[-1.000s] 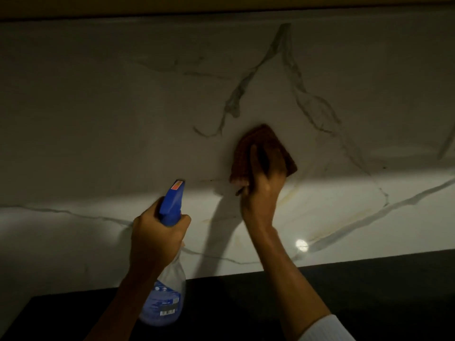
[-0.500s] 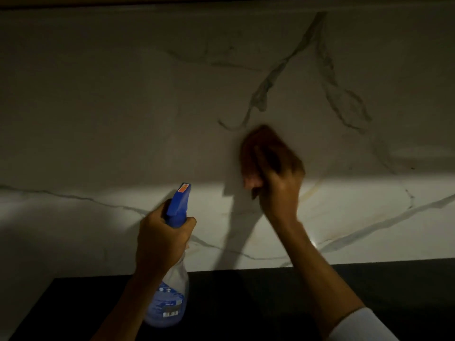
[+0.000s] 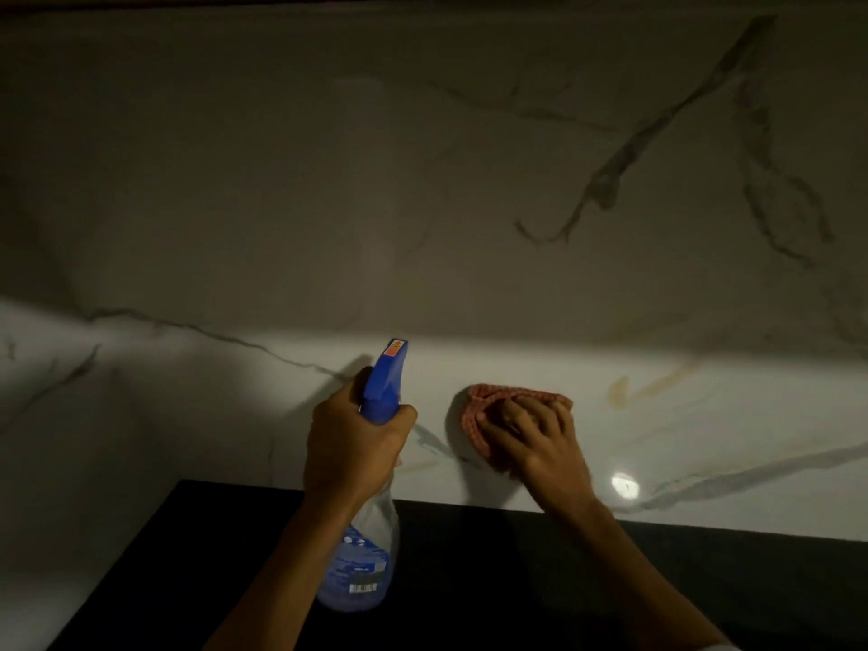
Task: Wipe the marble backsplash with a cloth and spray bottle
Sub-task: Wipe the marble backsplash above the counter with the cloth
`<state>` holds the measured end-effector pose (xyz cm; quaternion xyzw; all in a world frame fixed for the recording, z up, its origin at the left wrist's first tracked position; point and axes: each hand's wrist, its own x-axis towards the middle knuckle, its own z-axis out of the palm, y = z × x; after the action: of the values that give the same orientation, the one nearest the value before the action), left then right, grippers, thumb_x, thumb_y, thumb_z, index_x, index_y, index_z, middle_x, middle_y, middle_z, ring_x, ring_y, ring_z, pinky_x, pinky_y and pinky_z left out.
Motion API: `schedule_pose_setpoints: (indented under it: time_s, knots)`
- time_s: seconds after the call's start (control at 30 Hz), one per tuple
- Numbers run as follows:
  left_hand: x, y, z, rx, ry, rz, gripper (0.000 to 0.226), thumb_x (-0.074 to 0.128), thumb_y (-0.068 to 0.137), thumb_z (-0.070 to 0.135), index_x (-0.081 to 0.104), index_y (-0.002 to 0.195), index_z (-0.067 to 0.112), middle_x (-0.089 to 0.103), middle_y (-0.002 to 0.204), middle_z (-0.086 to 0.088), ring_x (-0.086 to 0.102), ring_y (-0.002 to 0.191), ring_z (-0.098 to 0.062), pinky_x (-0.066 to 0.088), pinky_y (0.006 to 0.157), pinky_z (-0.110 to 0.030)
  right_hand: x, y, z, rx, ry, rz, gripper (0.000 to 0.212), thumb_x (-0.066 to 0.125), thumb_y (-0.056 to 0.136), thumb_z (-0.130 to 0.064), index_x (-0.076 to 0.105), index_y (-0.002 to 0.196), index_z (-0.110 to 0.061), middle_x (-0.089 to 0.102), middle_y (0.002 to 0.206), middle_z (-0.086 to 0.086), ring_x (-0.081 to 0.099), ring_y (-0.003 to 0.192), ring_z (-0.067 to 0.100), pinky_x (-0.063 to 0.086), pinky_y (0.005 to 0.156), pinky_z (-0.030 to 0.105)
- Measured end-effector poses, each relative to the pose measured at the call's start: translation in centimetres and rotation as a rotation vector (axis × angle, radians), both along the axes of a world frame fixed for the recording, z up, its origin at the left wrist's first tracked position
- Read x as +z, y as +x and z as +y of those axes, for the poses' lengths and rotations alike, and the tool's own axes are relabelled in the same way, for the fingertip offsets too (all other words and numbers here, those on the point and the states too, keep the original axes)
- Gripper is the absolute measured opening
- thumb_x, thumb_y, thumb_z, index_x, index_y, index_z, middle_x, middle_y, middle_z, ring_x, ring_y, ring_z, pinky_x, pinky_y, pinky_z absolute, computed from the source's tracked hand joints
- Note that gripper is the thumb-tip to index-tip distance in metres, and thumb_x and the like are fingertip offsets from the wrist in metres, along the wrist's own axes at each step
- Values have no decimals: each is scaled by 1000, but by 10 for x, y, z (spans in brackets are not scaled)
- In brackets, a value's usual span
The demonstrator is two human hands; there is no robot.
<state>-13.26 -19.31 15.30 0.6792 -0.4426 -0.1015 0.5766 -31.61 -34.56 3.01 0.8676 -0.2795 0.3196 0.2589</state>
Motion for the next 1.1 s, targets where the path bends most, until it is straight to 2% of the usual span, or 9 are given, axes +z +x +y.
schedule_pose_setpoints:
  time_s: [0.07, 0.2, 0.33, 0.4, 0.53, 0.63, 0.73, 0.8, 1.1]
  knots:
    - [-3, 2, 3, 5, 26, -47, 27, 71, 75, 9, 50, 64, 23, 51, 48, 5, 54, 41, 1, 41, 42, -8, 14, -9, -4, 18, 7, -14, 103, 97, 42, -26, 48, 133, -23, 40, 137, 7, 38, 124, 34, 25, 104, 51]
    - [-7, 6, 6, -31, 84, -65, 23, 71, 76, 11, 53, 71, 25, 56, 55, 3, 53, 41, -7, 45, 47, -15, 64, -25, -8, -100, -50, -493, 48, 69, 79, -30, 64, 124, -13, 51, 130, 18, 41, 120, 39, 33, 99, 52]
    - [-12, 3, 6, -80, 142, -12, 13, 72, 76, 12, 61, 81, 17, 62, 61, -5, 57, 44, -14, 50, 51, -29, 93, -29, -9, -218, 70, -934, 44, 65, 83, -20, 60, 127, -13, 48, 133, 22, 37, 124, 35, 40, 102, 46]
    - [-15, -1, 5, -83, 156, -45, 19, 72, 75, 13, 55, 70, 20, 53, 52, 2, 51, 39, -7, 45, 50, -25, 87, -20, -3, -207, 164, -908, 54, 72, 76, -7, 60, 127, -22, 45, 134, 17, 37, 125, 32, 37, 105, 51]
    - [-26, -7, -1, -88, 196, -58, 24, 72, 74, 12, 51, 65, 20, 51, 51, 0, 49, 45, -15, 45, 54, -28, 40, 3, 21, -209, 233, -819, 27, 66, 79, -54, 54, 103, -59, 36, 126, -7, 38, 126, 20, 42, 104, 48]
    - [-33, -8, -4, -81, 219, -32, 16, 72, 74, 15, 57, 73, 20, 61, 61, -8, 58, 53, -26, 56, 61, -38, -12, 16, 27, -120, 392, -594, 36, 68, 86, -40, 52, 118, -45, 34, 133, -10, 26, 127, -5, 40, 107, 40]
    - [-38, -9, -5, -65, 236, -5, 16, 70, 75, 14, 57, 72, 22, 62, 61, -9, 58, 53, -26, 56, 63, -40, -45, 23, 35, -83, 415, -212, 77, 91, 56, -31, 55, 124, -27, 51, 130, 4, 37, 122, 26, 46, 95, 49]
    - [-41, -5, -2, -45, 240, 1, 15, 69, 75, 14, 58, 72, 22, 64, 64, -11, 61, 56, -28, 55, 64, -39, -51, 23, 33, -105, 454, -75, 85, 94, 47, -32, 57, 123, -26, 55, 126, 6, 47, 115, 33, 47, 91, 50]
    - [-48, 53, 32, 3, 262, 24, 21, 65, 77, 1, 53, 66, 14, 56, 54, -4, 53, 41, -5, 43, 54, -23, -40, 32, 42, -312, 631, -958, 70, 77, 68, 6, 52, 130, -13, 45, 137, 13, 34, 125, 33, 42, 102, 49]
